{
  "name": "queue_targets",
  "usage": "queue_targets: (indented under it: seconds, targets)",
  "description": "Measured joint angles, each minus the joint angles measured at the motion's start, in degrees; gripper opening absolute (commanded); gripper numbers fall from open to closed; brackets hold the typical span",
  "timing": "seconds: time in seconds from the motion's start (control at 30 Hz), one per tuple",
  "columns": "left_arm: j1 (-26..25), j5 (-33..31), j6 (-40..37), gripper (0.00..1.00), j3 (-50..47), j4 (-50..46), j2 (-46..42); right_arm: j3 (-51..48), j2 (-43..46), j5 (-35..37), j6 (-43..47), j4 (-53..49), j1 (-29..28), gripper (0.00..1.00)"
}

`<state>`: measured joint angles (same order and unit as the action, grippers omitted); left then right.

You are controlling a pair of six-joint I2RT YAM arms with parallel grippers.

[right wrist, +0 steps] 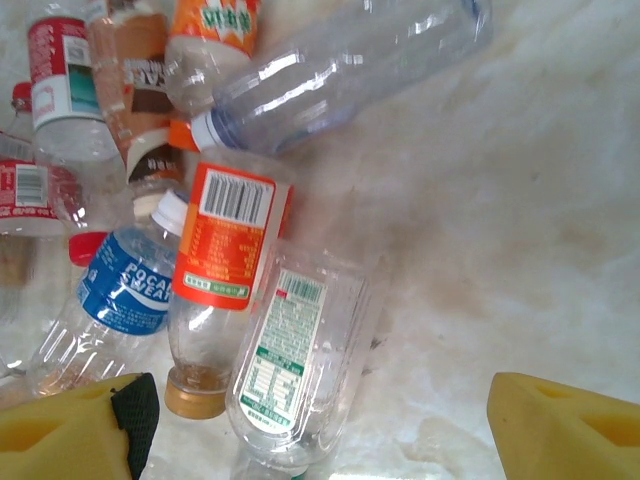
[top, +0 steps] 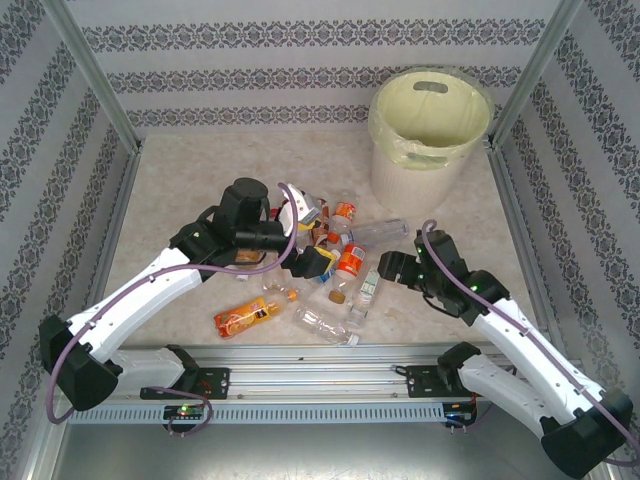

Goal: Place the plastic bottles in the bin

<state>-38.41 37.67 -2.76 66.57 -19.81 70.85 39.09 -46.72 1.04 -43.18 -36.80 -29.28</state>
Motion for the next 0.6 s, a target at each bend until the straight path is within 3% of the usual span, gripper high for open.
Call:
queue_targets:
  seconds: [0.27,0.6]
  targets:
    - [-0.66,-0.5,0.22,1.0,0.0,0.04,0.09,-5.49,-2.01,-0.44,-8.92,7.37,-5.51,0.86]
    - [-2.14,-2.23,1.29,1.0,0.0,0.07,0.09,-7.87,-11.37,1.51,-15.17,13.57,-12.15,0.88]
